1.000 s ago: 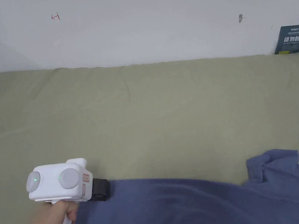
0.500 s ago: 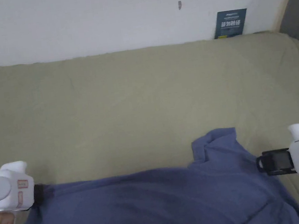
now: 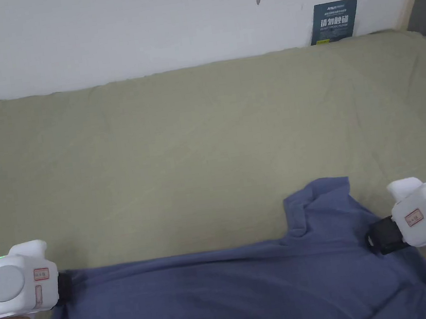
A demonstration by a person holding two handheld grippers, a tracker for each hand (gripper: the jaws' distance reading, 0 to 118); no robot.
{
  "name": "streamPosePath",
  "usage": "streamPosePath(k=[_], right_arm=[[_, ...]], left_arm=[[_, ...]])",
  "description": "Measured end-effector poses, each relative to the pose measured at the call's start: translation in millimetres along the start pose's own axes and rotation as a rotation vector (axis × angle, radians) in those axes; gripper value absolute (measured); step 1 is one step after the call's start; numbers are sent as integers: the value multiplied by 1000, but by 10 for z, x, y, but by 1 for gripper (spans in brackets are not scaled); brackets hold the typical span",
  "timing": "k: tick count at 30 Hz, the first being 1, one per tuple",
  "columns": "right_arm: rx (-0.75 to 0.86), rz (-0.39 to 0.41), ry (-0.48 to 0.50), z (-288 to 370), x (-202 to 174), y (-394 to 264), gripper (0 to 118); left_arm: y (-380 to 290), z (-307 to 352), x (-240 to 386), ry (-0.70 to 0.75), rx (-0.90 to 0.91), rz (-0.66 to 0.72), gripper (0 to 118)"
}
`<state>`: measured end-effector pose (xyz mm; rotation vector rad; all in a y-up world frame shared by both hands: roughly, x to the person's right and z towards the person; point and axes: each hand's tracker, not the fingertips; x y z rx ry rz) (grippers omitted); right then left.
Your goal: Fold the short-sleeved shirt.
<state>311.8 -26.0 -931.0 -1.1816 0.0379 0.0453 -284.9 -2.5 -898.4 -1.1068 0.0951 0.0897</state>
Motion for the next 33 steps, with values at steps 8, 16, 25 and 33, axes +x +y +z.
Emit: streamPosePath(k=[8, 16, 25, 33], right_arm=[[110, -8, 105, 703, -54, -124, 4], [212, -43, 203, 1468, 53, -544, 4], [266, -24, 235, 1920, 115, -1262, 4], [228, -50, 234, 1971, 140, -2142, 4]], left_arm=[[-117, 277, -131, -40, 39, 50, 0], [-485, 953, -281, -71, 120, 57, 0], [-1316, 1622, -466, -102, 192, 70, 0], [-2133, 1757, -523, -121, 198, 81, 0]])
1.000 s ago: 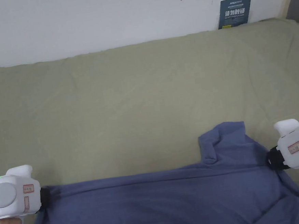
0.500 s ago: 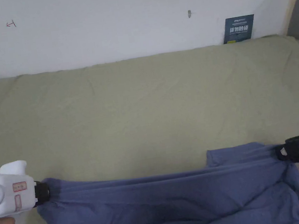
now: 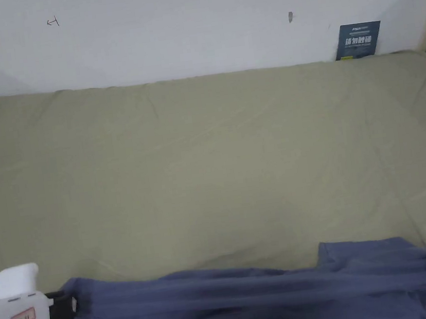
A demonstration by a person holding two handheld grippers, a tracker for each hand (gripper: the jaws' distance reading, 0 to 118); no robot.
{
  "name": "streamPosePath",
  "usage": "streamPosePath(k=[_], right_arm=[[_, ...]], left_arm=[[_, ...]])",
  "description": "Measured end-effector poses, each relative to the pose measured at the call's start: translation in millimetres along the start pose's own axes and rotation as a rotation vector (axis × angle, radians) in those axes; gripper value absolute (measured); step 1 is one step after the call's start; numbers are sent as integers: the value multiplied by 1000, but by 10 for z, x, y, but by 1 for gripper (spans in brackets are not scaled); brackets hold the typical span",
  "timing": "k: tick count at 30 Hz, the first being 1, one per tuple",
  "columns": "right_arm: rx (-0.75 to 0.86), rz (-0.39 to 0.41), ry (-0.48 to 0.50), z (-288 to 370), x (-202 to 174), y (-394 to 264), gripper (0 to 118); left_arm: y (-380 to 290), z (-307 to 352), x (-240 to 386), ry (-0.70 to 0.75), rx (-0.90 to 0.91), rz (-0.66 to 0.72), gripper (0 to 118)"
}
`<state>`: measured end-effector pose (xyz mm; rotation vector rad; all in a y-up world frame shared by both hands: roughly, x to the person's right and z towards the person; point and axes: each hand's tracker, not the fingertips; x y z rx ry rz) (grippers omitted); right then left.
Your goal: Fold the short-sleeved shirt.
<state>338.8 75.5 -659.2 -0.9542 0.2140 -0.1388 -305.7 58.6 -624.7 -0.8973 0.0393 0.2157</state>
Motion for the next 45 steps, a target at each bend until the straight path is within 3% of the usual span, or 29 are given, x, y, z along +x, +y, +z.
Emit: streamPosePath(k=[12, 13, 14, 15, 16, 18, 21, 22, 24, 25, 26, 27, 28, 29, 32, 34, 39, 45], right_arm=[[-130, -116, -14, -429, 280, -512, 6], [-135, -125, -16, -440, 296, -518, 18], [-133, -131, -12, -440, 308, -520, 43], [-120, -147, -16, -420, 313, -522, 80], [-119, -157, -58, -417, 267, -498, 115], [-137, -129, -143, -380, 258, -476, 118], [-78, -116, -131, -284, 195, -439, 118], [-79, -118, -126, -252, 169, -409, 118], [-84, -102, -148, -177, -4, -337, 118], [-64, -91, -156, -134, -85, -313, 110], [-14, -82, -159, -90, -150, -290, 93], [28, -95, -152, -47, -230, -260, 59], [50, -114, -159, 74, -366, -289, 1], [63, -121, -175, 73, -439, -269, 0], [98, -96, -151, 143, -681, -188, 0], [102, -84, -140, 158, -835, -161, 0], [120, -32, -96, 208, -1201, -178, 0], [184, 68, -139, 300, -1676, -346, 0]], left_arm=[[-497, -237, -74, 39, -94, 13, 4], [-499, -237, -66, 41, -95, 9, 25], [-492, -237, -63, 41, -98, 8, 66], [-469, -230, -53, 46, -108, 4, 109], [-444, -223, -47, 92, -120, -4, 117], [-423, -225, -84, 146, -157, -43, 114], [-710, -375, -284, 141, -125, -25, 115], [-409, -49, -213, 152, -116, 4, 115], [-425, 53, -291, 107, -68, 51, 115], [-429, 90, -313, 104, -53, 81, 113], [-348, 181, -292, 84, -39, 98, 105], [-354, 226, -296, 41, -21, 99, 82], [-360, 265, -294, 29, -7, 117, 20], [-356, 265, -279, 52, -27, 119, 0], [-357, 283, -239, 82, -10, 123, 0], [-284, 199, -353, -65, -34, 181, 0], [-243, 108, -542, -181, -69, 254, 0], [-163, -26, -645, -290, -130, 287, 0]])
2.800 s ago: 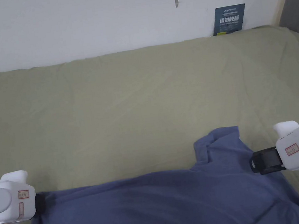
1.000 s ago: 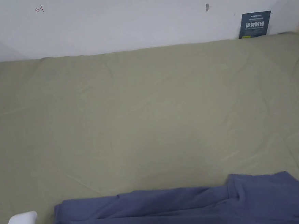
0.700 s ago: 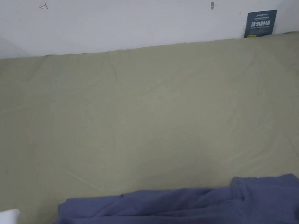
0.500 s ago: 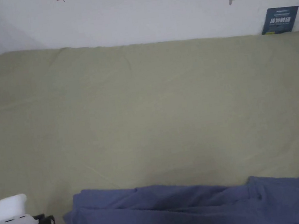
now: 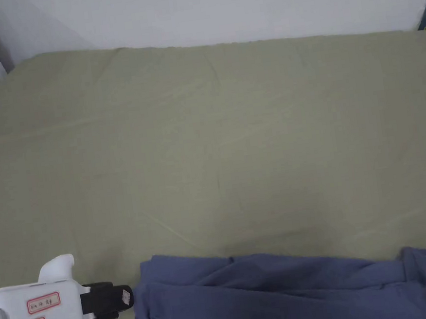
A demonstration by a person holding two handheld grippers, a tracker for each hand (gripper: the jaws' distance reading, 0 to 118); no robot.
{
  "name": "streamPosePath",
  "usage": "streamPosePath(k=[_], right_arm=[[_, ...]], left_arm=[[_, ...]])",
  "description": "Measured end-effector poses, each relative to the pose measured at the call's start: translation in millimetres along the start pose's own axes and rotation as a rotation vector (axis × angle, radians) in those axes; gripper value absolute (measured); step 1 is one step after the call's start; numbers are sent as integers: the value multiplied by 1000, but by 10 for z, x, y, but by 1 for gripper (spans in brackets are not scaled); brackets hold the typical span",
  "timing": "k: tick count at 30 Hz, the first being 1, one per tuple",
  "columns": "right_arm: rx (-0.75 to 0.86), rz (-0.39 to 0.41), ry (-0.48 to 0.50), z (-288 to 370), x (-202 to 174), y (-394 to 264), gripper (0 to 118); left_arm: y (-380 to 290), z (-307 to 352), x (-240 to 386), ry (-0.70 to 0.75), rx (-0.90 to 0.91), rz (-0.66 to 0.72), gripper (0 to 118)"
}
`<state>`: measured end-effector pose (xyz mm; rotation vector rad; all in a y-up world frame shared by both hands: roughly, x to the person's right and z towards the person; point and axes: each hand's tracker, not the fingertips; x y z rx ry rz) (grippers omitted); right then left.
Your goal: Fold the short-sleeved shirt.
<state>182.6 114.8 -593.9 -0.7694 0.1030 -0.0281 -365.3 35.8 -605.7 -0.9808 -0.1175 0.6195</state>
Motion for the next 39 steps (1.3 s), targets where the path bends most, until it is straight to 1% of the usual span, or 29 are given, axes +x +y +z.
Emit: streamPosePath(k=[1, 2, 3, 4, 5, 6, 7, 8, 9, 10, 13, 16, 18, 19, 20, 21, 22, 23, 24, 25, 26, 27, 29, 33, 36, 39], right_arm=[[2, 4, 1, 20, -53, -27, 0], [-4, 9, 4, 33, -106, -46, 0], [-15, 13, 12, 32, -142, -74, 0], [-25, 8, 24, 39, -180, -101, 0], [-36, 5, 37, 46, -214, -124, 0], [-50, 6, 52, 40, -243, -148, 0], [-58, 7, 55, 24, -268, -171, 0], [-69, 4, 57, 14, -292, -187, 0], [-80, 0, 64, 0, -311, -205, 0], [-87, -4, 65, -10, -330, -220, 0], [-109, -12, 70, -50, -350, -229, 0], [-122, -29, 78, -63, -346, -221, 0], [-125, -61, 99, -65, -345, -209, 0], [-124, -64, 105, -65, -344, -203, 0], [-123, -63, 104, -58, -352, -196, 0], [-120, -62, 101, -42, -369, -193, 0], [-115, -59, 103, -34, -368, -194, 0], [-114, -60, 108, -38, -359, -193, 0], [-116, -60, 116, -38, -359, -192, 0], [-114, -58, 120, -34, -362, -193, 0], [-113, -55, 120, -25, -366, -195, 0], [-113, -52, 122, 4, -371, -181, 0], [-103, -49, 137, 52, -352, -182, 0], [-84, -49, 125, 111, -317, -163, 0], [-63, -59, 131, 140, -222, -177, 0], [-49, -47, 121, 176, -187, -158, 0]], left_arm=[[19, -32, -46, -47, -18, 41, 9], [97, -57, -238, -81, -37, 65, 13], [120, -69, -303, -105, -53, 91, 19], [138, -91, -350, -132, -80, 92, 26], [156, -111, -379, -150, -108, 88, 64], [131, -149, -376, -158, -132, 76, 105], [126, -202, -397, -177, -151, 66, 118], [142, -167, -404, -235, -84, 97, 118], [134, -204, -408, -238, -143, 134, 118], [143, -321, -538, -256, -168, 155, 118], [175, -500, -532, -369, -158, 138, 118], [295, -804, -548, -488, -201, 198, 118], [317, -1014, -550, -533, -244, 226, 117], [320, -1048, -518, -538, -228, 209, 116], [340, -1069, -461, -524, -230, 201, 111], [367, -1064, -391, -508, -233, 180, 85], [279, -936, -273, -502, -235, 145, 6], [267, -925, -239, -488, -234, 144, 8], [219, -975, -198, -371, -229, 146, 8], [172, -1017, -195, -308, -206, 118, 8], [240, -1045, -364, -349, -223, 120, 8], [230, -1015, -371, -380, -218, 133, 8], [259, -906, -302, -355, -158, 123, 8], [215, -733, -265, -278, -100, 132, 8], [231, -544, -286, -284, -77, 156, 8], [210, -362, -224, -262, -54, 160, 8]])
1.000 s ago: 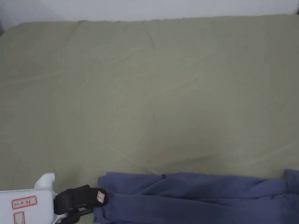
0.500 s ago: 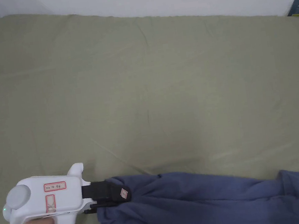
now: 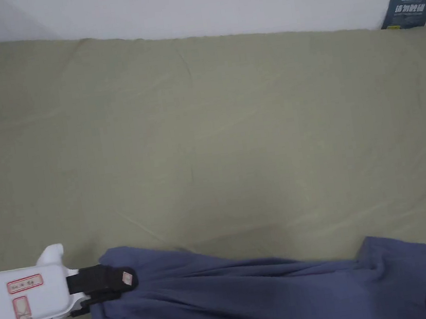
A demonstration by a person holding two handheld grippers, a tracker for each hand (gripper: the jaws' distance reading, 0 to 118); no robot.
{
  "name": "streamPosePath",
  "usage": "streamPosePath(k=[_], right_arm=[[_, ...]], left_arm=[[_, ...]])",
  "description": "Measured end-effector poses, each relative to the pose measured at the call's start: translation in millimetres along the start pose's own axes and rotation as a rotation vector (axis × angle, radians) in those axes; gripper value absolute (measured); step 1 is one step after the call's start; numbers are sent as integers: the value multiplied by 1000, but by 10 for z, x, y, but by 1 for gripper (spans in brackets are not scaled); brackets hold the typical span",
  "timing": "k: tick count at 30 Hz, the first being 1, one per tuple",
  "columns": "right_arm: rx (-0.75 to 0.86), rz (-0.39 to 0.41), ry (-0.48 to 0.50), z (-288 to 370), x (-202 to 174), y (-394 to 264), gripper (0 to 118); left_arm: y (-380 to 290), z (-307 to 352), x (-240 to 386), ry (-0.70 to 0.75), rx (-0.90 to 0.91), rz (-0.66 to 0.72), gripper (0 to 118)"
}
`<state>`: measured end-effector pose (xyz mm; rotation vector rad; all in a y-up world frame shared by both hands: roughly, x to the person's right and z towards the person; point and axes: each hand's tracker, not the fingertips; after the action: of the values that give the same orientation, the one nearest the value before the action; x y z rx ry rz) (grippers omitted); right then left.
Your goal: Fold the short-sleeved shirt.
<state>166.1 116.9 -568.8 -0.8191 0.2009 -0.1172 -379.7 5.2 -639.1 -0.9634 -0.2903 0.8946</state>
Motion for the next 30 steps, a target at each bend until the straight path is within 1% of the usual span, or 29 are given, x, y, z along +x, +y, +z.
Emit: streamPosePath(k=[2, 3, 6, 9, 11, 13, 14, 15, 17, 18, 19, 22, 23, 27, 29, 30], right_arm=[[14, 0, -8, 21, 32, 7, 0], [18, -4, -7, 26, 54, 15, 0], [28, -24, 6, 30, 116, 35, 0], [37, -17, 6, 41, 104, 69, 0], [43, -17, 11, 40, 114, 81, 0], [46, -22, 22, 23, 142, 71, 0], [46, -21, 22, 17, 141, 70, 0], [48, -21, 20, 12, 140, 68, 0], [45, -23, 25, 14, 138, 63, 0], [45, -25, 30, 15, 140, 59, 0], [44, -24, 32, 21, 140, 53, 0], [46, -20, 34, 41, 146, 22, 0], [46, -23, 36, 44, 155, 10, 0], [38, -41, 51, 55, 176, -69, 0], [36, -52, 59, 67, 189, -114, 0], [33, -60, 65, 64, 201, -133, 0]], left_arm=[[10, 157, 3, 50, 37, -13, 8], [103, 253, -116, 55, 52, 5, 8], [179, 592, -186, 112, 119, 51, 8], [269, 939, -243, 171, 179, 67, 8], [290, 1077, -238, 208, 172, 101, 8], [261, 1124, -164, 224, 156, 71, 8], [235, 1096, -89, 235, 140, 47, 8], [119, 1048, 135, 240, 145, 41, 8], [54, 980, 368, 214, 131, 9, 8], [21, 932, 523, 221, 132, -32, 8], [109, 958, 450, 223, 117, -59, 8], [6, 748, 892, 220, 84, -126, 8], [21, 709, 889, 225, 65, -146, 8], [-192, 239, 1279, 295, 15, -272, 8], [-276, -13, 1411, 292, -20, -313, 8], [-316, -164, 1456, 290, -25, -301, 8]])
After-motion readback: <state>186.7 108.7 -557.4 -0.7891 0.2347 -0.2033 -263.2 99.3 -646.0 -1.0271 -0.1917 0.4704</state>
